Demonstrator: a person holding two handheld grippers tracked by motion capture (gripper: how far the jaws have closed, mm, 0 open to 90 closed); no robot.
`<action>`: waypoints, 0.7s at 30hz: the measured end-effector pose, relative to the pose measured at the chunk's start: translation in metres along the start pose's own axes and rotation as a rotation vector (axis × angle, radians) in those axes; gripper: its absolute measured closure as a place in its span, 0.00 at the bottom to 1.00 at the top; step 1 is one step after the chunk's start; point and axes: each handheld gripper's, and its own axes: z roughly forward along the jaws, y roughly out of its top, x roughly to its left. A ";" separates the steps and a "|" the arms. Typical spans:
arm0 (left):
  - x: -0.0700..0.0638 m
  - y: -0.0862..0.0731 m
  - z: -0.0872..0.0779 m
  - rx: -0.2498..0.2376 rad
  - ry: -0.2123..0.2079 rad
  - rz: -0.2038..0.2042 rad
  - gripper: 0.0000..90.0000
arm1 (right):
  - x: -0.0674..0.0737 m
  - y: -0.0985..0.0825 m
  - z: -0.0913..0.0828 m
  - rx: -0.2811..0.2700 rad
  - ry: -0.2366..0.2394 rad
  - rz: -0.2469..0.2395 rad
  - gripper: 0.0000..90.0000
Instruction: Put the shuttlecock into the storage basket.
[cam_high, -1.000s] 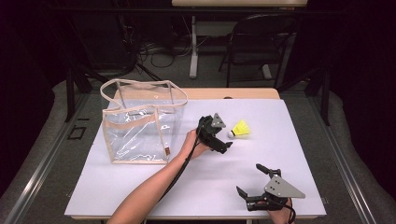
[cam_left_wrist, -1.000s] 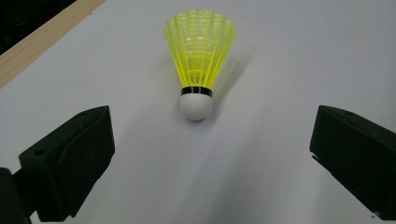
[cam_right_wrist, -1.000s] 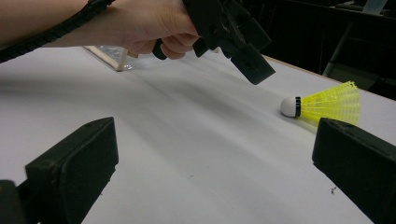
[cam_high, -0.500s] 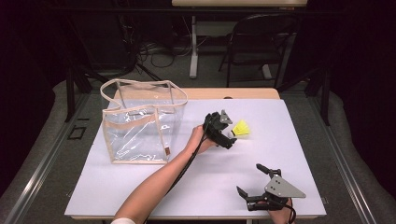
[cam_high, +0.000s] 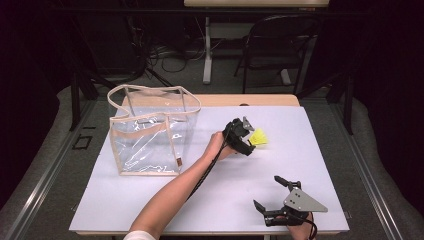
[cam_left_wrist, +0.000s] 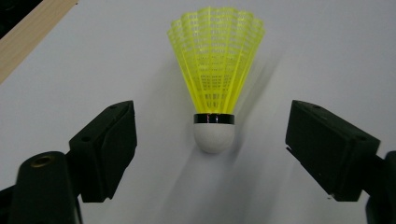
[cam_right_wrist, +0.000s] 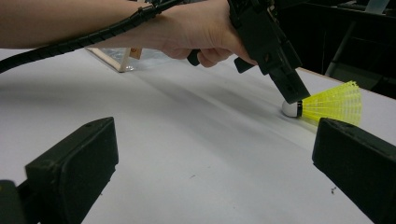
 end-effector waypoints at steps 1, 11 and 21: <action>0.001 0.000 0.003 0.009 -0.007 0.002 0.27 | 0.000 0.000 0.000 -0.001 0.000 0.000 0.00; 0.001 0.002 0.017 0.036 -0.017 -0.003 0.51 | 0.000 0.000 0.000 0.002 0.001 -0.002 0.00; 0.002 -0.002 0.025 0.050 -0.040 -0.018 0.67 | 0.000 0.000 0.000 -0.001 0.004 -0.005 0.00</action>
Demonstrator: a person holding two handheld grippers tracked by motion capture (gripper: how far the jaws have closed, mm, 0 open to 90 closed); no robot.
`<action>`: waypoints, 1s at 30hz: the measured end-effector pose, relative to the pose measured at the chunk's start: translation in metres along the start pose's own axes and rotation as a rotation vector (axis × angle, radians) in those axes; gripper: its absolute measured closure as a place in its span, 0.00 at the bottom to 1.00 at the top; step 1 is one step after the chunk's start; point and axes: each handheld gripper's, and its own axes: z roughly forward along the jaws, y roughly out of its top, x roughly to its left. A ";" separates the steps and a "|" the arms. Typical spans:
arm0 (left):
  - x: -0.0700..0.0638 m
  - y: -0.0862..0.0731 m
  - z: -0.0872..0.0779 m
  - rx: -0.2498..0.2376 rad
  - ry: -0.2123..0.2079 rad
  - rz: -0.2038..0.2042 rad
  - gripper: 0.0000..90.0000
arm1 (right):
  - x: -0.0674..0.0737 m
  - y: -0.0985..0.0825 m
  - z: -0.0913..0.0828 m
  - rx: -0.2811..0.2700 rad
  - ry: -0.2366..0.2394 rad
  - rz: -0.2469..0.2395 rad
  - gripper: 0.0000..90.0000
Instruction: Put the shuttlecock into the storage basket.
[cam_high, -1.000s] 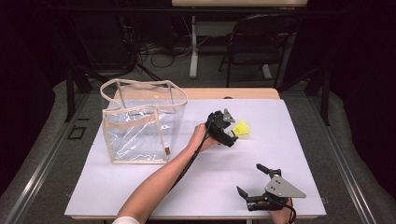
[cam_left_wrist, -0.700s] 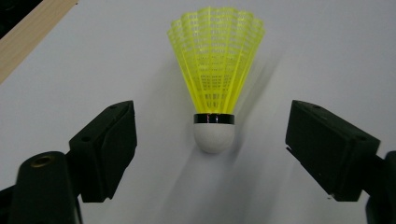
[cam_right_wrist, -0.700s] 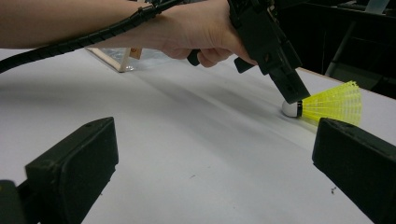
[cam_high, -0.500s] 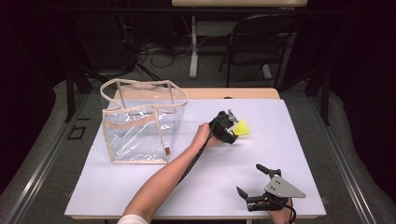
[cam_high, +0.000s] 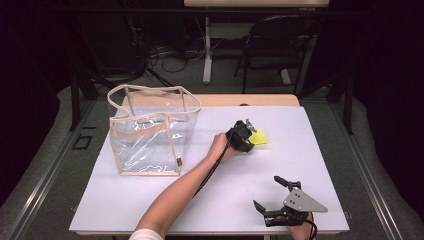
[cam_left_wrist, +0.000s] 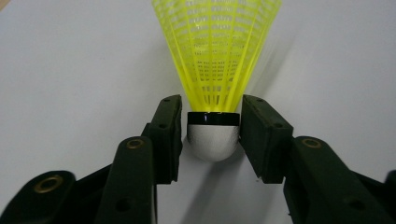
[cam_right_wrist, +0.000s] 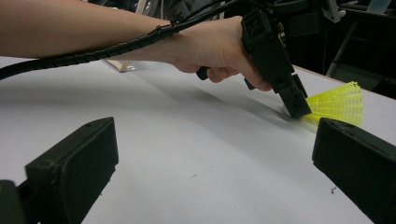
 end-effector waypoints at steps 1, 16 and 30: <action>0.000 0.000 0.000 0.000 0.000 0.000 0.70 | 0.000 0.000 0.000 0.000 -0.001 0.000 0.00; -0.001 0.001 -0.007 -0.030 -0.021 -0.011 0.72 | 0.000 0.000 -0.001 -0.001 -0.002 0.000 0.00; -0.008 -0.003 -0.023 -0.060 -0.017 -0.009 0.72 | 0.000 0.000 -0.001 -0.002 0.000 0.001 0.00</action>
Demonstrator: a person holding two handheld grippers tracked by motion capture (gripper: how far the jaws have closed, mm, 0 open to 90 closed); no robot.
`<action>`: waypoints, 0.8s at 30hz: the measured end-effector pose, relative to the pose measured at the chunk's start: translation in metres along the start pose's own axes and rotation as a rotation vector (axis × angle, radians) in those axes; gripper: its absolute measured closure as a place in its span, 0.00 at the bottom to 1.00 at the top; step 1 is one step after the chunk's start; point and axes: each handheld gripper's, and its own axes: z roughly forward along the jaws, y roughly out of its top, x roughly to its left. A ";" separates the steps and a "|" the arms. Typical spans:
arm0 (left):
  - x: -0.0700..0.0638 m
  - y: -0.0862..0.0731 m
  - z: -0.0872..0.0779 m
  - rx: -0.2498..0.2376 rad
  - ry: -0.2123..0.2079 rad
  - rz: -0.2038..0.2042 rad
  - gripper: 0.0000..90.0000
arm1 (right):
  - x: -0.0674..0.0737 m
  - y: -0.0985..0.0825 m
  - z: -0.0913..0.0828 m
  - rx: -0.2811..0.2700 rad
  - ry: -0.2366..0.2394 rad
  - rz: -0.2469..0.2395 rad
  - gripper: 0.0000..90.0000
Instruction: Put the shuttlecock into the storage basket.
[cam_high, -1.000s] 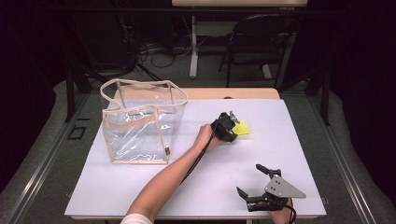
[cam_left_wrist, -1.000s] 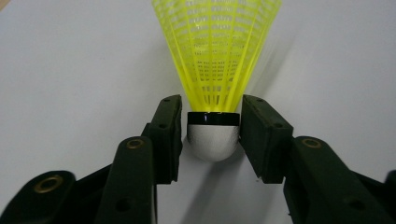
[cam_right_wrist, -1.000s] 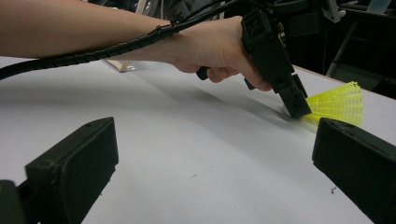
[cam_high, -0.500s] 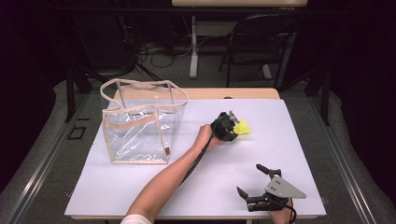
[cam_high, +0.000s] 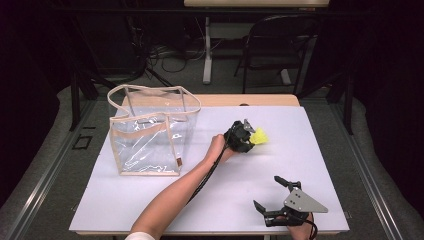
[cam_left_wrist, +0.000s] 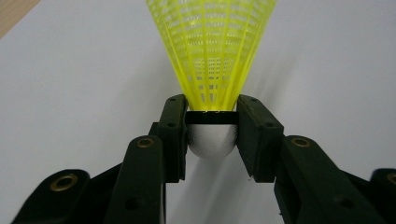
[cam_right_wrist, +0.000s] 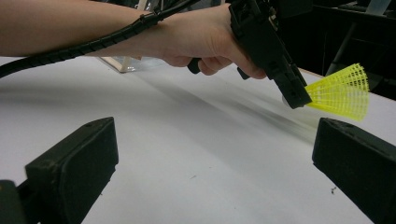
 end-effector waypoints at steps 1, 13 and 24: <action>0.000 -0.001 -0.001 -0.003 -0.002 -0.004 0.72 | 0.000 0.000 0.000 0.000 0.000 0.000 0.00; 0.001 -0.006 -0.018 -0.029 0.015 -0.020 0.72 | 0.000 0.000 0.001 0.005 0.000 0.000 0.00; -0.002 0.000 -0.038 -0.067 0.021 0.001 0.72 | 0.000 -0.001 0.001 0.006 0.002 -0.001 0.00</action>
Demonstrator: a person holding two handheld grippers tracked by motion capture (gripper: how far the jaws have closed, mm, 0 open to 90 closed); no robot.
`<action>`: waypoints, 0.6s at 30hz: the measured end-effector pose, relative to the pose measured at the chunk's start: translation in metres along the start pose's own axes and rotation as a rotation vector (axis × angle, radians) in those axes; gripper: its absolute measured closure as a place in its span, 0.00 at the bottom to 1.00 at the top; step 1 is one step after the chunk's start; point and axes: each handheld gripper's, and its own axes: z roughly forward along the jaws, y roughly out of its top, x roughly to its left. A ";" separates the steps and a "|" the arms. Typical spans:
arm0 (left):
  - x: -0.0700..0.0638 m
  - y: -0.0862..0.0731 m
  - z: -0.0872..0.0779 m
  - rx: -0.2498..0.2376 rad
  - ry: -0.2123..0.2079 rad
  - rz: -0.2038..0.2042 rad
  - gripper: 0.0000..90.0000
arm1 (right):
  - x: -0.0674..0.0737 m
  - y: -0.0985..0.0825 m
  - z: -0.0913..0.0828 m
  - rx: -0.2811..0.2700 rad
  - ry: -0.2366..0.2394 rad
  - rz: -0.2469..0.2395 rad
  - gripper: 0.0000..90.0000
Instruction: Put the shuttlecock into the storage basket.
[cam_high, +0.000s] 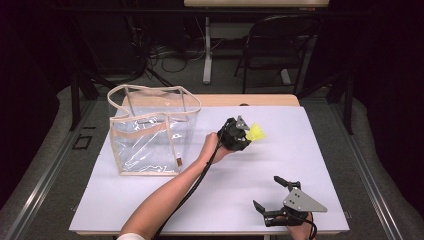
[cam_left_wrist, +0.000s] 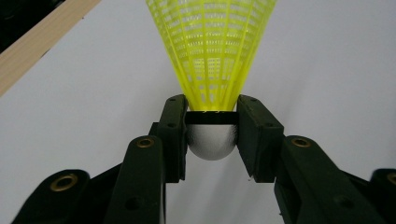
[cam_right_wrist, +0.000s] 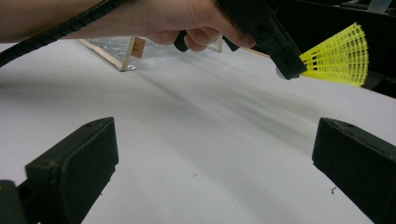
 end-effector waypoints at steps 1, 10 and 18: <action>0.000 0.000 0.000 0.000 0.000 0.000 0.72 | 0.000 0.000 0.000 0.000 0.000 0.000 0.00; -0.004 0.007 -0.013 -0.026 0.004 0.021 0.72 | 0.000 0.000 0.000 0.002 0.000 0.001 0.00; -0.004 0.011 -0.021 -0.039 0.007 0.029 0.72 | 0.000 0.000 0.001 0.002 0.000 -0.002 0.00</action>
